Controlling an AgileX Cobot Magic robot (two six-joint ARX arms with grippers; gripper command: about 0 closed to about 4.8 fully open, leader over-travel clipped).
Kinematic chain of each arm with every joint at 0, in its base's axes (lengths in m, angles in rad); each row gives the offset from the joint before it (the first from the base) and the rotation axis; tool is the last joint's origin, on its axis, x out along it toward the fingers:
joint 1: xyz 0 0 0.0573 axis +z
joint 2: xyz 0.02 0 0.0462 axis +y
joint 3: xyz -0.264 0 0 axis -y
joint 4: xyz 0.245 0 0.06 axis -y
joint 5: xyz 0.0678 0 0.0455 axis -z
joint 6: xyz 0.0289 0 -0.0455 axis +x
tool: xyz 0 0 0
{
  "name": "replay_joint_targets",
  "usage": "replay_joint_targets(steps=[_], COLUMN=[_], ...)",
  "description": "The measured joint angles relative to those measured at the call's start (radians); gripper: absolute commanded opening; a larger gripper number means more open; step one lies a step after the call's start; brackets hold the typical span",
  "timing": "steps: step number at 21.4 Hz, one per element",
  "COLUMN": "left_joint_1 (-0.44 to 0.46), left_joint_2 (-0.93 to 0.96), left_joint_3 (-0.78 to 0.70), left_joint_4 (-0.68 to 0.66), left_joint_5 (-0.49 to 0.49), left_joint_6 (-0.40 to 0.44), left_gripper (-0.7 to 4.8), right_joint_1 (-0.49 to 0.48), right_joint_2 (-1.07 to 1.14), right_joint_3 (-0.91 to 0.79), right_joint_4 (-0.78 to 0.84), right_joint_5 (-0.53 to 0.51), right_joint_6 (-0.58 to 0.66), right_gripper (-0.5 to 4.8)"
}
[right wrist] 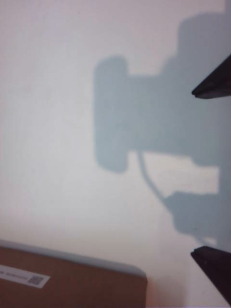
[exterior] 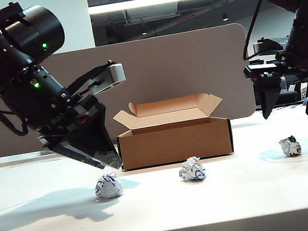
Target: Pick up all the paper balls on the table and put them in the paper box.
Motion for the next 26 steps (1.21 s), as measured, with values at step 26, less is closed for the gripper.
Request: replay_joint_targets(steps=[26], left_joint_1=[0.000], left_joint_2=[0.055], left_joint_3=[0.000], left_joint_4=[-0.043], left_joint_5=[0.010], left_joint_6=[-0.022], left_gripper=[2.47], right_joint_1=[0.078], right_joint_2=[0.114], right_joint_3=[0.007], right_joint_4=[-0.103], right_joint_5=[0.033], right_joint_6=[0.017], right_gripper=[3.53])
